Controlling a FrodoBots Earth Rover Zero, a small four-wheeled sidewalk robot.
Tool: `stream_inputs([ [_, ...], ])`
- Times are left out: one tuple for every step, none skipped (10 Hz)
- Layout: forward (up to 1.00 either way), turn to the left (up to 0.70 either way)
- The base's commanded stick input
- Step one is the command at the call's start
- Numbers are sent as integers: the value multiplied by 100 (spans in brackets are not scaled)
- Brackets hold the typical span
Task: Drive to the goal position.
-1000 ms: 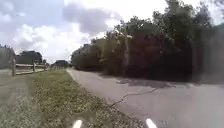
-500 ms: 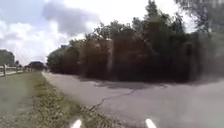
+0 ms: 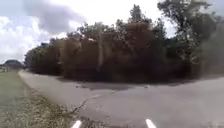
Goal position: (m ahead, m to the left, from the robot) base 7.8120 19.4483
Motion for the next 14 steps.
stream_inputs([
  [0,0],
  [0,0],
  [0,0],
  [29,0],
  [70,0],
  [70,0],
  [70,0],
  [70,0],
  [70,0],
  [70,0],
  [70,0],
  [70,0],
  [70,0],
  [70,0],
])
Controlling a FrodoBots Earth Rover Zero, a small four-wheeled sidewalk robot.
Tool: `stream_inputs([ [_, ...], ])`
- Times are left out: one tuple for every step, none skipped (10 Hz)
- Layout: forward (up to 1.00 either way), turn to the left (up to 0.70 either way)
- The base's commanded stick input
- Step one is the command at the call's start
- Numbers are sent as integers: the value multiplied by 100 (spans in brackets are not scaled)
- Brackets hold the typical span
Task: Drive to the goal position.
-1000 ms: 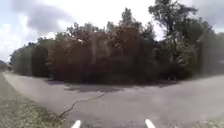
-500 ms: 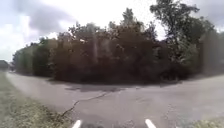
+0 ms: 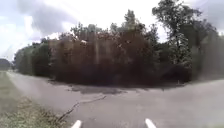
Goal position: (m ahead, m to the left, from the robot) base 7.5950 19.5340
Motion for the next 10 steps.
stream_inputs([
  [70,0],
  [70,0],
  [70,0],
  [70,0],
  [70,0],
  [70,0],
  [70,0],
  [70,9],
  [70,20],
  [70,29],
])
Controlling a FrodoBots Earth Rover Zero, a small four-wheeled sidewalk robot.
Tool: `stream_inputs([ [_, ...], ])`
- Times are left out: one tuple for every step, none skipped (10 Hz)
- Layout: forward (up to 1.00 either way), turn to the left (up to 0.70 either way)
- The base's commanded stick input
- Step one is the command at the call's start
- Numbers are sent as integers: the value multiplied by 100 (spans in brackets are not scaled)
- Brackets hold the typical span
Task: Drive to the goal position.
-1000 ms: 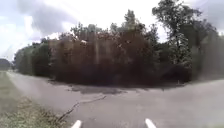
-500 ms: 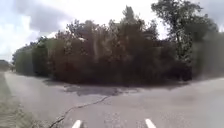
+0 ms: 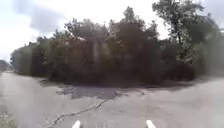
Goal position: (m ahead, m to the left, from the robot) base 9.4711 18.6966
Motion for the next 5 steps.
stream_inputs([
  [70,35],
  [70,35],
  [70,35],
  [70,35],
  [70,35],
])
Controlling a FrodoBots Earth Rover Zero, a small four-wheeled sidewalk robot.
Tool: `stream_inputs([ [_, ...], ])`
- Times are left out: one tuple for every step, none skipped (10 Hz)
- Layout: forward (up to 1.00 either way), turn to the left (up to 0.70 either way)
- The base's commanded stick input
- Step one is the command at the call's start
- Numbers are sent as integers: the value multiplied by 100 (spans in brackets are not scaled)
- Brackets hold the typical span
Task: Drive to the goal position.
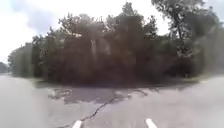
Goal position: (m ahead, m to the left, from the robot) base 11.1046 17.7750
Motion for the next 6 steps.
stream_inputs([
  [69,35],
  [69,35],
  [68,34],
  [66,33],
  [58,39],
  [51,51],
])
